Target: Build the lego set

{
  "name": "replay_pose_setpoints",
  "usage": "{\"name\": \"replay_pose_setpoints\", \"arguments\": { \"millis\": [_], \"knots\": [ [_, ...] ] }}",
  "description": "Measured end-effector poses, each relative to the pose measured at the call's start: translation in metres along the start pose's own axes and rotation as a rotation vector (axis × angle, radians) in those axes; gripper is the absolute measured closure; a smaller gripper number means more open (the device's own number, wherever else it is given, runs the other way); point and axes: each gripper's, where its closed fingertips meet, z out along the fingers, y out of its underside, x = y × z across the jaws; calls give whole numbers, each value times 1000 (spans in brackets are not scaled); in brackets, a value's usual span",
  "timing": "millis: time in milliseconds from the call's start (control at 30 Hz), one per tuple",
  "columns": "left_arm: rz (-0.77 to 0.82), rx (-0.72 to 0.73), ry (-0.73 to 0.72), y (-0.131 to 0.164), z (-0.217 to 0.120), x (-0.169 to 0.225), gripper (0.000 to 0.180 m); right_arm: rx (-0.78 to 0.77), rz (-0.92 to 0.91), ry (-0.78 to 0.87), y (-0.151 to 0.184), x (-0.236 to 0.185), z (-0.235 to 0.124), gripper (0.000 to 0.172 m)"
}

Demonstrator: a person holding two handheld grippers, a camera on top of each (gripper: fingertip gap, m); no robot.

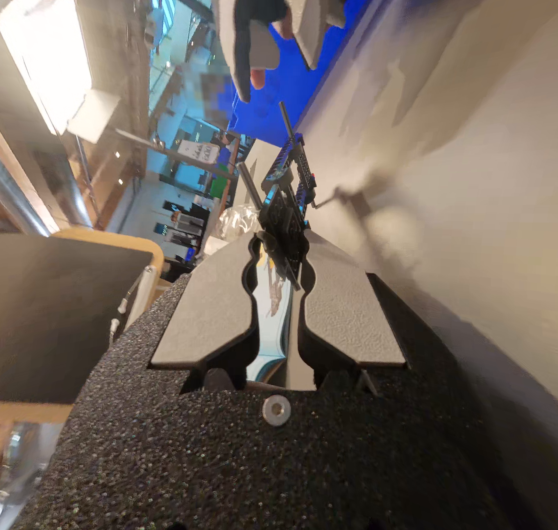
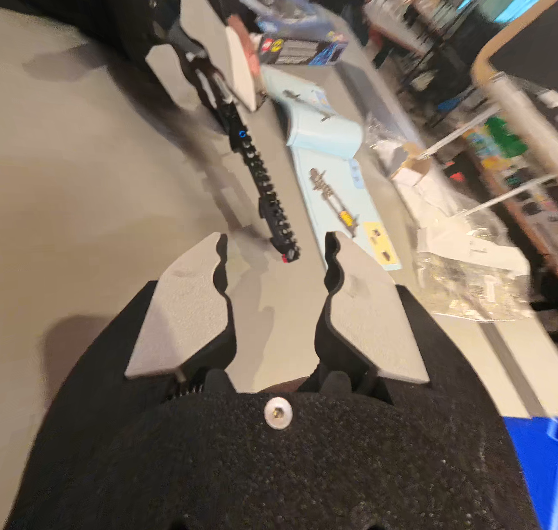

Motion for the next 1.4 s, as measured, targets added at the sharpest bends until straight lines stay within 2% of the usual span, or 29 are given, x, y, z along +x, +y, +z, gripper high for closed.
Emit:
{"name": "replay_pose_setpoints", "arguments": {
  "millis": [133,267,400,533,633,700,800,900,1100,1233,1400],
  "knots": [
    [188,24,33,-9,6,17,157,-185,41,-186,13,-17,8,107],
    [374,-1,76,-3,7,33,161,-374,27,-283,28,-25,24,104],
    [432,-14,83,3,7,33,158,-450,40,-393,33,-42,44,98],
    [408,-32,112,5,5,31,139,-492,54,-404,42,-44,62,94],
    [339,-90,182,15,1,33,123,-516,70,-414,49,-46,67,107],
    [269,-127,222,22,-5,32,119,-513,87,-408,49,-45,67,115],
    [177,-171,243,34,-14,26,112,-510,110,-390,51,-42,66,117],
    [68,-182,245,44,-23,19,113,-504,132,-380,51,-41,66,118],
    [-413,3,252,26,-32,-1,118,-393,208,-386,36,-43,65,119],
    [-795,135,356,10,-36,-6,118,-271,338,-319,25,-17,57,119],
    [-925,95,381,19,-34,-10,117,-274,472,-168,48,17,54,122]
  ]
}}
